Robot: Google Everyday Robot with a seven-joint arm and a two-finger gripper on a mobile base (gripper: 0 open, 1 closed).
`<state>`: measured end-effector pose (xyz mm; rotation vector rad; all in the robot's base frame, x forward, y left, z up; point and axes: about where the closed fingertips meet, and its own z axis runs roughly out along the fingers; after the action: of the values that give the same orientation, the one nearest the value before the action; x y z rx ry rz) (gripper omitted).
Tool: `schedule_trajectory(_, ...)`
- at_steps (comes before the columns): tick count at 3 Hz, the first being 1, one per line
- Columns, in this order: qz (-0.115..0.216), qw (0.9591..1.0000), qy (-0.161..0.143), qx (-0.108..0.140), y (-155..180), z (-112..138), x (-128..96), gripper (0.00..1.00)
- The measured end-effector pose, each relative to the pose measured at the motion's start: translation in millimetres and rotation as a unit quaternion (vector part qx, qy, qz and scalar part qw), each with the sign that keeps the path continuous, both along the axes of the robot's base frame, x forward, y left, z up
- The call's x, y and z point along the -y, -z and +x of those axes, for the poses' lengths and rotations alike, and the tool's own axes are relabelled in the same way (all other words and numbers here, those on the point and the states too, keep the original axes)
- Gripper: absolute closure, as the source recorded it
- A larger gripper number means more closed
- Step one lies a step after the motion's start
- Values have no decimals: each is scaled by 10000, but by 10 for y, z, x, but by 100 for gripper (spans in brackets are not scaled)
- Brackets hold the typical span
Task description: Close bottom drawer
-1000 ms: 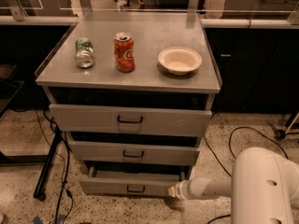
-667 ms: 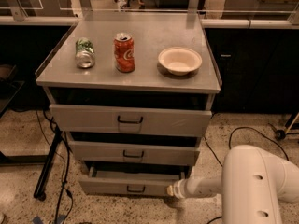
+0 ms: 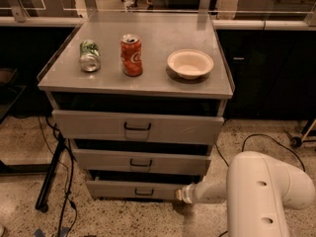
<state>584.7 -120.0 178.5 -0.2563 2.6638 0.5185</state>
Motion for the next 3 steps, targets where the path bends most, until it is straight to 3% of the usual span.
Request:
schedule_trajectory(2, 115, 9989, 236, 400, -100, 324, 57, 100)
schedule_trajectory(3, 115, 9989, 236, 400, -100, 324, 57, 100)
